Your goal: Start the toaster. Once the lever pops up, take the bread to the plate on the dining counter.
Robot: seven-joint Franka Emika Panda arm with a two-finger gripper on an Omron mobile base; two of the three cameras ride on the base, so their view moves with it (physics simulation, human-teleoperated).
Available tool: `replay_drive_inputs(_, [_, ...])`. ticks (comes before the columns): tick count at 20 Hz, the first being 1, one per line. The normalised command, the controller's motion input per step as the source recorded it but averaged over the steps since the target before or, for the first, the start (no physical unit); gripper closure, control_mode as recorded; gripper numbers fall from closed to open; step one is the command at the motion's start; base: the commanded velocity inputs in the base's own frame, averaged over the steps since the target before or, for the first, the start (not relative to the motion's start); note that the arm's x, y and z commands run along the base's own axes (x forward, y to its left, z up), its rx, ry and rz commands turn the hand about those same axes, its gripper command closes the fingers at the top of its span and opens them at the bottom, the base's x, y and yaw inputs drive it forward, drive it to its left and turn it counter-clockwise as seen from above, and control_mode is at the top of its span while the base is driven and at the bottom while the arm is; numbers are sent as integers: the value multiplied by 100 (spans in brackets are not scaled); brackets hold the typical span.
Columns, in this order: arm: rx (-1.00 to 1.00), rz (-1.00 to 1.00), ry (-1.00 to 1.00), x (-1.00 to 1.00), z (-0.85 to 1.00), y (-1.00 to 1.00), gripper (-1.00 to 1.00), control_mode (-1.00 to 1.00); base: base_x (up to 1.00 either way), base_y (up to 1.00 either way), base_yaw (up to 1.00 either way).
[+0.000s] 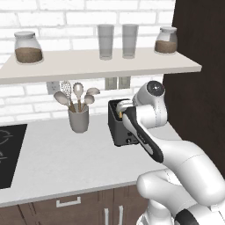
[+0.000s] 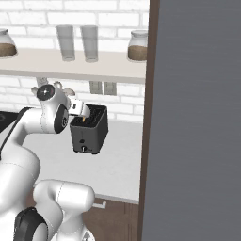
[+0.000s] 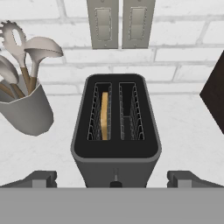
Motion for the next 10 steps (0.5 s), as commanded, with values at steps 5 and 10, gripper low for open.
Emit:
replay_drive_inputs(5, [0,0,0,0,0,0,-100,-100,0,0,0])
replay_drive_inputs(10, [0,0,0,0,0,0,-100,-100,0,0,0])
